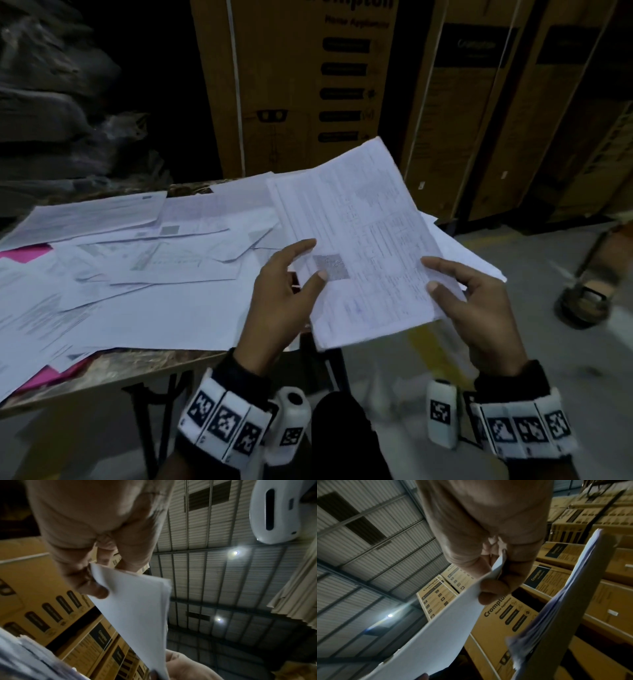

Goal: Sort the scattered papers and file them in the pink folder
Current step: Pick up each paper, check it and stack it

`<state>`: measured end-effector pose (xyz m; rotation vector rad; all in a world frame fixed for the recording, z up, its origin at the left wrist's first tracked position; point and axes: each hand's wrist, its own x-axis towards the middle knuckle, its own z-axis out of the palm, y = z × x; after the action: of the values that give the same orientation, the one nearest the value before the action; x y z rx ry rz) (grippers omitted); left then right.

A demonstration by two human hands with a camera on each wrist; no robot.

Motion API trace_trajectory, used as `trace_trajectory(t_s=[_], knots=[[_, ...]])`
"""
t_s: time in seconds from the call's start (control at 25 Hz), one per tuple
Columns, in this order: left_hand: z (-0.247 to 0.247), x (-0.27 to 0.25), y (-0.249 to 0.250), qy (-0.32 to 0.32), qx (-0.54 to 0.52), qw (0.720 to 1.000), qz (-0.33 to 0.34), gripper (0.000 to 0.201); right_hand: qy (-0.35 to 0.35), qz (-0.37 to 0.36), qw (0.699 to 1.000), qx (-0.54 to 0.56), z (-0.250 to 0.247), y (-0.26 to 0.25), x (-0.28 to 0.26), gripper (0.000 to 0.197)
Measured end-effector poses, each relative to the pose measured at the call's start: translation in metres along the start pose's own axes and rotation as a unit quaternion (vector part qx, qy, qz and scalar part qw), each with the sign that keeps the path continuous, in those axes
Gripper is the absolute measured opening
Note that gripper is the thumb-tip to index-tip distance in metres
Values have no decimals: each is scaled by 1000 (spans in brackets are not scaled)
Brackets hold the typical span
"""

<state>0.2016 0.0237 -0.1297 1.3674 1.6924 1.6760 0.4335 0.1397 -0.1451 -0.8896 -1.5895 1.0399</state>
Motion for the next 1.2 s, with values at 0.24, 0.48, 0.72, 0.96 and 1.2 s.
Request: trace_trajectory(t_s=[0.24, 0.48, 0.72, 0.96, 1.2], knots=[[85, 25, 1, -99, 155, 983, 4, 61, 60, 22, 997, -32, -47, 32, 66, 32], [139, 29, -14, -97, 245, 964, -13, 51, 33, 44, 992, -112, -89, 54, 99, 31], [153, 16, -24, -88, 336, 938, -5, 52, 8, 26, 972, -233, -90, 71, 99, 36], [162, 21, -20, -112, 411, 903, -51, 59, 49, -37, 938, -340, -95, 74, 96, 38], [164, 24, -20, -109, 432, 892, -76, 64, 26, -4, 933, -360, -100, 93, 94, 33]])
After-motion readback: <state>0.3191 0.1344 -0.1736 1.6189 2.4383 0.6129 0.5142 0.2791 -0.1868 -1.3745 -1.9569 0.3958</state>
